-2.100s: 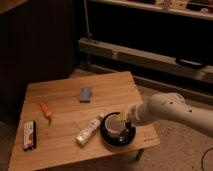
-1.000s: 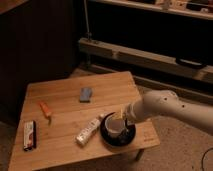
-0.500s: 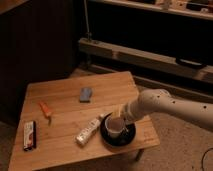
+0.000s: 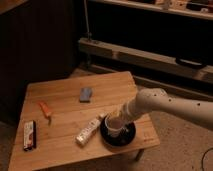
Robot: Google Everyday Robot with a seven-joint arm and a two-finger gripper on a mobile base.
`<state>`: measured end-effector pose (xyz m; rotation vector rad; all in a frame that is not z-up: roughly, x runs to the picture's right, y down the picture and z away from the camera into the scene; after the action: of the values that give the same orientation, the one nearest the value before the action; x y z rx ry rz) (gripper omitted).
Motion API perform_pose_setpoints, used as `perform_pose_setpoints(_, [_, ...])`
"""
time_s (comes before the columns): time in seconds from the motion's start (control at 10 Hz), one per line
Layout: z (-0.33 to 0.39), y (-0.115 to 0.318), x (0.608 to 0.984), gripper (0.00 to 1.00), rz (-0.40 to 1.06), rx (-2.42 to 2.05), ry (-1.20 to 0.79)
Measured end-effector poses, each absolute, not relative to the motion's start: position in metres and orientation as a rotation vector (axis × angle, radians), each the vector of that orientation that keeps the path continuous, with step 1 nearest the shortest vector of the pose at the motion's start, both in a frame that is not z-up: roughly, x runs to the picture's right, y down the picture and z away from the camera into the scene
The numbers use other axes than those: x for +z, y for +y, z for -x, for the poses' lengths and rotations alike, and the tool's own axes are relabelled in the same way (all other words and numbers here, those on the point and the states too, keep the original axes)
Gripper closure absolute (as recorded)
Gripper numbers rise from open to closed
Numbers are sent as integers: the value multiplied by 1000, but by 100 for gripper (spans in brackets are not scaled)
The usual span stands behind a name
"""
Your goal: Pick up the ceramic cup
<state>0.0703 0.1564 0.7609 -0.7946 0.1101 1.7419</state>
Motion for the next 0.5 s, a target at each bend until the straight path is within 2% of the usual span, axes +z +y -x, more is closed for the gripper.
perform_pose_setpoints(0.5, [-64,164,760,39,820,1710,125])
